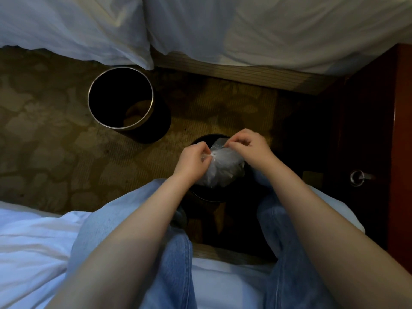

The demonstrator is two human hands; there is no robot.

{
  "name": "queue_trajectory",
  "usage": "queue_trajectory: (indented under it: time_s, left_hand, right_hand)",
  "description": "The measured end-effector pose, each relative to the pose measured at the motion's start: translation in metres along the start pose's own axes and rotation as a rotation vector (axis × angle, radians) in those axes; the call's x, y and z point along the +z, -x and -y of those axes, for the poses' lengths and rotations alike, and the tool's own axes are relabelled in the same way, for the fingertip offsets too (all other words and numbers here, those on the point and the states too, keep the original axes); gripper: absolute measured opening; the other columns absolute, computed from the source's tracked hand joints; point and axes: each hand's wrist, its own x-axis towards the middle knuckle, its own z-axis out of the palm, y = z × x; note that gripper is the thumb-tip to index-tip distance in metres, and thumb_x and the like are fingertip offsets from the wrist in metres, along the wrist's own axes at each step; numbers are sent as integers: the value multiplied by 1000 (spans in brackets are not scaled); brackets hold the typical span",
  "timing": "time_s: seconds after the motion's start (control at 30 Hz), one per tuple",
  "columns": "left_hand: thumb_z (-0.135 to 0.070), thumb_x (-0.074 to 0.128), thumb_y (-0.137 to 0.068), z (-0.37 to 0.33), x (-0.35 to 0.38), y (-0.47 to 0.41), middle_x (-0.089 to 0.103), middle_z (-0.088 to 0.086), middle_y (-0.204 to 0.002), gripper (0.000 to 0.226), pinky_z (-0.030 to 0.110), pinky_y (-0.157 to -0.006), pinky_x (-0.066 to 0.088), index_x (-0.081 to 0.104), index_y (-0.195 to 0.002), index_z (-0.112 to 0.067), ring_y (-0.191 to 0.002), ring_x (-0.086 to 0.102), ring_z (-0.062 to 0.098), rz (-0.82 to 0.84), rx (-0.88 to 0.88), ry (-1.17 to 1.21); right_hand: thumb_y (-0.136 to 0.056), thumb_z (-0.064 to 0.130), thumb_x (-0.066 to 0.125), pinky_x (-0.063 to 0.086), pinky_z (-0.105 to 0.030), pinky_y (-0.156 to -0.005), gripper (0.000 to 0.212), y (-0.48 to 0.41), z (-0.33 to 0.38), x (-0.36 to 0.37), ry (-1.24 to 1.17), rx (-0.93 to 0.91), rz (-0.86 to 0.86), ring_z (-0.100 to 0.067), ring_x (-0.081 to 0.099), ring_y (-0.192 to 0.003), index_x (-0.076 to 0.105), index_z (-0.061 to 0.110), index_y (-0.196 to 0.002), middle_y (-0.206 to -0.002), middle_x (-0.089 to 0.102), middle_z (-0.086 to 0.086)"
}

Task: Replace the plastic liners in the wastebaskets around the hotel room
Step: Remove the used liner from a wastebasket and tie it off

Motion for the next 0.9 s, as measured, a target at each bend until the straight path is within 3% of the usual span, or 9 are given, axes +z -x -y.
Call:
queue_trajectory:
  time_s: [0.13, 0.23, 0.33, 0.43, 0.53, 0.67, 0.77, 0.83, 0.9]
  left_hand:
    - [-17, 63, -88, 0, 1, 2, 59, -1, -90, 8, 27, -70, 49, 60, -96, -15, -82, 57, 13, -10, 40, -12]
    - [-15, 63, -88, -1, 1, 2, 60, 0, -91, 8, 28, -71, 50, 60, -95, -13, -82, 58, 14, -3, 60, -7]
    - [-15, 63, -88, -2, 0, 3, 60, 1, -91, 8, 28, -72, 51, 60, -95, -13, -82, 58, 14, 5, 88, -19]
    - [-15, 62, -89, -2, 1, 4, 60, 2, -91, 8, 30, -74, 51, 60, -96, -12, -83, 58, 14, 20, 137, -41]
    - [-15, 62, -89, -2, 1, 5, 61, 2, -90, 8, 27, -73, 50, 61, -96, -11, -84, 58, 14, 14, 157, -44]
    - [-16, 62, -89, -2, 3, 4, 61, 0, -90, 7, 22, -71, 47, 61, -95, -13, -83, 57, 12, 5, 156, -39]
    - [-16, 62, -88, -2, 4, 3, 59, -2, -90, 8, 24, -72, 48, 60, -96, -14, -84, 57, 12, 36, 133, -55]
    - [-16, 61, -89, 0, 4, 2, 56, -4, -90, 9, 22, -71, 45, 60, -97, -15, -85, 56, 12, 56, 107, -71]
    - [-16, 61, -89, 0, 4, 2, 56, -3, -90, 10, 23, -70, 43, 59, -98, -14, -86, 55, 13, 67, 84, -79]
  right_hand:
    - [-90, 29, 66, 47, -32, -89, 6, -4, -10, 10, 284, 91, 154, -14, 52, -105, 68, 28, -96, -107, 50, 7]
    - [-88, 35, 67, 47, -35, -91, 33, -3, -11, 15, 461, 87, 173, -15, 48, -113, 61, 31, -120, -115, 49, 5]
    - [-90, 43, 61, 46, -39, -95, 40, -3, -10, 18, 676, 60, 190, -21, 43, -122, 56, 33, -129, -125, 50, 2]
    - [-95, 56, 44, 45, -43, -99, 48, -5, -15, 16, 423, 247, 237, -23, 49, -122, 58, 26, -130, -130, 55, -1]
    - [-98, 50, 43, 50, -38, -91, 43, -7, -15, 12, 119, 412, 235, -23, 63, -102, 69, 15, -107, -110, 67, -7]
    - [-92, 25, 63, 48, -34, -87, 19, -5, -13, 12, 84, 396, 336, -20, 62, -101, 70, 10, -102, -108, 64, -4]
    - [-87, 15, 67, 49, -33, -75, 15, -2, -12, 18, 30, 324, 249, -19, 60, -81, 61, 15, -74, -88, 63, -5]
    - [-85, 16, 70, 51, -34, -80, 14, -1, -12, 20, -54, 279, 195, -19, 62, -88, 61, 18, -75, -89, 64, -3]
    - [-84, 16, 72, 49, -38, -92, 13, 0, -9, 19, -119, 221, 196, -17, 57, -106, 62, 20, -77, -105, 63, -1]
